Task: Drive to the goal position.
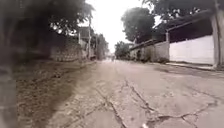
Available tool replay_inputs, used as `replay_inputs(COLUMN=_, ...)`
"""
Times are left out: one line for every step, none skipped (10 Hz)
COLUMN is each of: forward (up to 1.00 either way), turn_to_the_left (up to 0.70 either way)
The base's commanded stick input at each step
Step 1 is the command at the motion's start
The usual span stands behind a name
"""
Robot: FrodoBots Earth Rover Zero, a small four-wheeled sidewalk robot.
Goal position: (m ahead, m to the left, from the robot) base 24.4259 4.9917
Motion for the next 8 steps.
replay_inputs(forward=1.00, turn_to_the_left=0.01)
replay_inputs(forward=1.00, turn_to_the_left=0.09)
replay_inputs(forward=1.00, turn_to_the_left=0.32)
replay_inputs(forward=1.00, turn_to_the_left=0.38)
replay_inputs(forward=1.00, turn_to_the_left=0.00)
replay_inputs(forward=1.00, turn_to_the_left=0.00)
replay_inputs(forward=1.00, turn_to_the_left=0.00)
replay_inputs(forward=1.00, turn_to_the_left=0.00)
